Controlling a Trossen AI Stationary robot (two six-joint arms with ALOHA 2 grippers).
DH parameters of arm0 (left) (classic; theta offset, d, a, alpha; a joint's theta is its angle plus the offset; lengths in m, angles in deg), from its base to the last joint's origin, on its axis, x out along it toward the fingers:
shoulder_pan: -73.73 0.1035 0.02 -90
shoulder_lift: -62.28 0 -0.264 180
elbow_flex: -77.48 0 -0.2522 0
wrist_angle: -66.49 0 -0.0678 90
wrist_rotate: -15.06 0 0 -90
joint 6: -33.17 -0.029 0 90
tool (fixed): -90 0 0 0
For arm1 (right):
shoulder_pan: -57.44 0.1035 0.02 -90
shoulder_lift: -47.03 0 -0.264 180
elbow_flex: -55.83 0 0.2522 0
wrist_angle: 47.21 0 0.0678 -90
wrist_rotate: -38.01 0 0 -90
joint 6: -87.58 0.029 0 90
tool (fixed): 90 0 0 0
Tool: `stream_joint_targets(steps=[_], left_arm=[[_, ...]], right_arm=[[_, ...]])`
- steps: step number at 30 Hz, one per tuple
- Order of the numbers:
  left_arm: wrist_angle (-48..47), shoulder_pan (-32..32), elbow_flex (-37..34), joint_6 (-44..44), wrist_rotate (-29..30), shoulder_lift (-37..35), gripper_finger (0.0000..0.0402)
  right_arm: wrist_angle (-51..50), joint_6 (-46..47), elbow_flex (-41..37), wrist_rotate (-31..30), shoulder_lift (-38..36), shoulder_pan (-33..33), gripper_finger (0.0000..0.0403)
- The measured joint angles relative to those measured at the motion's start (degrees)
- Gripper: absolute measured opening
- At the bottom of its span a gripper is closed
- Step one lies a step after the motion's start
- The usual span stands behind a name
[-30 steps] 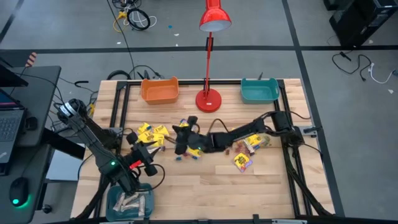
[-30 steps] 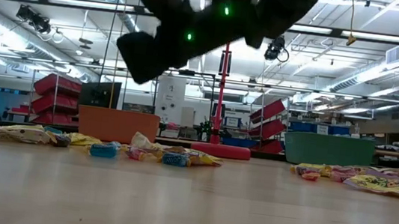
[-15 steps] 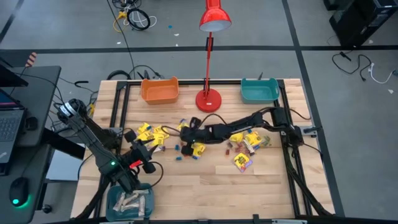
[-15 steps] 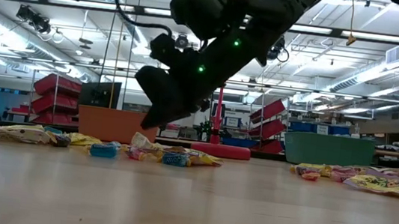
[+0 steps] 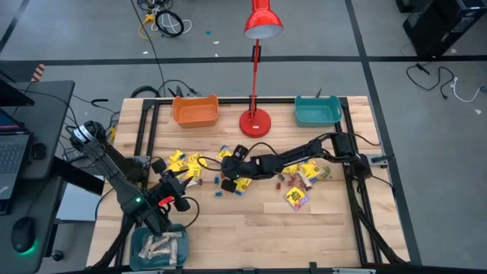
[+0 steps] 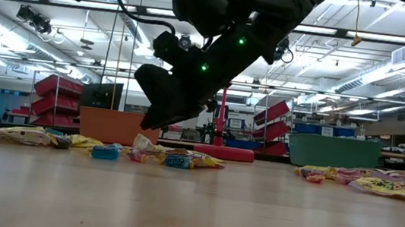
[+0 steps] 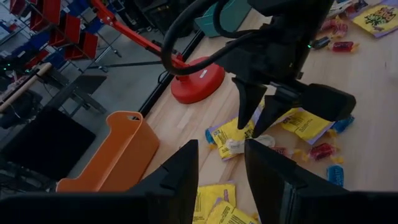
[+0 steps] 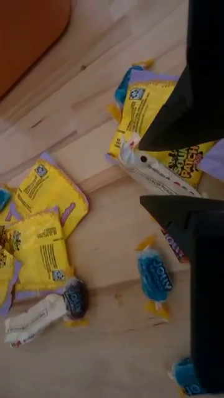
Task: Sort candy
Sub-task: Put the white candy into the blue bin
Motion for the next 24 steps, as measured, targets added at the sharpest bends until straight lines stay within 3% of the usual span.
stream_joint_targets(steps=[10,18,24], left_arm=[[0.0,0.0,0.0,0.0,0.0,0.0,0.0133],[0.0,0.0,0.0,0.0,0.0,0.0,0.0133],[0.1,0.0,0.0,0.0,0.0,0.0,0.0133]], right_arm=[[0.2,3.3,-1.5,0.0,0.1,0.0,0.0137],[10.9,2.9,-7.4,1.5,0.2,0.0,0.0136],[13.4,1.4,-8.9,2.0,0.2,0.2,0.0133]])
